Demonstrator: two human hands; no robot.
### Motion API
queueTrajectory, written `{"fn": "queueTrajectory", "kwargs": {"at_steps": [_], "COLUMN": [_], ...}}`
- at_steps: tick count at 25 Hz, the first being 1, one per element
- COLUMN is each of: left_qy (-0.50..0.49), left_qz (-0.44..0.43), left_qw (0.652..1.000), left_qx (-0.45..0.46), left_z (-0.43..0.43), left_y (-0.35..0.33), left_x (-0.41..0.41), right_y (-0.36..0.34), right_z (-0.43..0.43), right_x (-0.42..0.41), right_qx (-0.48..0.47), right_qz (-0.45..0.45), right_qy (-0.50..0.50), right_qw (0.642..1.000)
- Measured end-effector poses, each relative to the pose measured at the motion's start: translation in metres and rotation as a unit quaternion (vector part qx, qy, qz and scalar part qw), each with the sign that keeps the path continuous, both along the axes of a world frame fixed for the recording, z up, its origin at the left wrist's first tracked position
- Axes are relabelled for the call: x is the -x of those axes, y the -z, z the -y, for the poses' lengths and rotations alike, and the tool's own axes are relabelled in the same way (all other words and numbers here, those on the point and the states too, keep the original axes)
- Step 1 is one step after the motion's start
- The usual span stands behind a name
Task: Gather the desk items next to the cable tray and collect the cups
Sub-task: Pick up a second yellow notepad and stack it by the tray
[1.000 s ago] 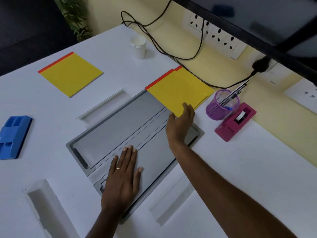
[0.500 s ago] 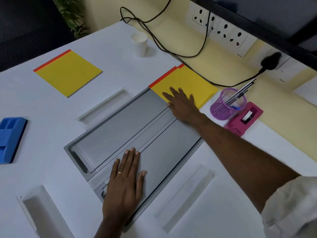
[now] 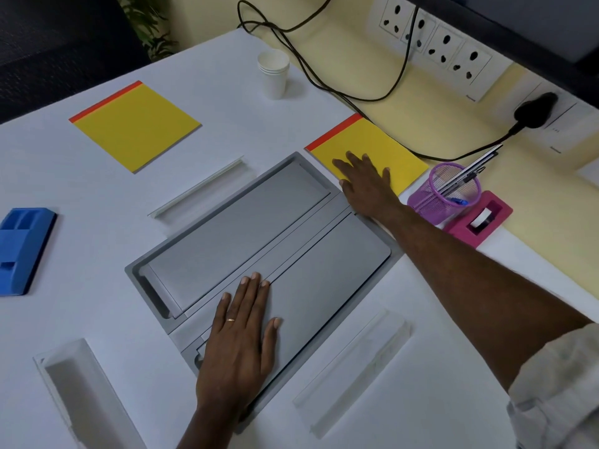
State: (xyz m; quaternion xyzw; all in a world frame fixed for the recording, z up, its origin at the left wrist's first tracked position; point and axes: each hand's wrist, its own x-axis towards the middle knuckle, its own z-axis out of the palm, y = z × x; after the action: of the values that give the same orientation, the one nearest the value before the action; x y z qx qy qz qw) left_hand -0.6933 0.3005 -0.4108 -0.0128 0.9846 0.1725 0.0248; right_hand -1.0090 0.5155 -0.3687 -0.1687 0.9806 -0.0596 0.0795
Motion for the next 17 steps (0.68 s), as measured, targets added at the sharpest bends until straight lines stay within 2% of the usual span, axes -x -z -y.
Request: {"fn": "queueTrajectory", "kwargs": {"at_steps": [11,14,17], "left_qy": [0.003,0.004,0.007], "left_qz": [-0.006,-0.016,-0.022], "left_qw": [1.000,1.000,1.000], "left_qx": [0.008,0.004,0.011], "left_z": [-0.001,0.000,0.001], "left_y": [0.001,0.004,0.008], "left_x": [0.000,-0.001,-0.001], "right_y": [0.012,0.000,-0.024], "right_z": [-0.006,-0.001,0.009], "right_x": [0.003,-0.016,-0.061], "right_qx": [0.034,0.059,0.086], "right_qz": [-0.020,-0.038,-0.027], "right_qy": [-0.001,0.012,-0.028], "right_qw": [0.999,0.997,0.996]}}
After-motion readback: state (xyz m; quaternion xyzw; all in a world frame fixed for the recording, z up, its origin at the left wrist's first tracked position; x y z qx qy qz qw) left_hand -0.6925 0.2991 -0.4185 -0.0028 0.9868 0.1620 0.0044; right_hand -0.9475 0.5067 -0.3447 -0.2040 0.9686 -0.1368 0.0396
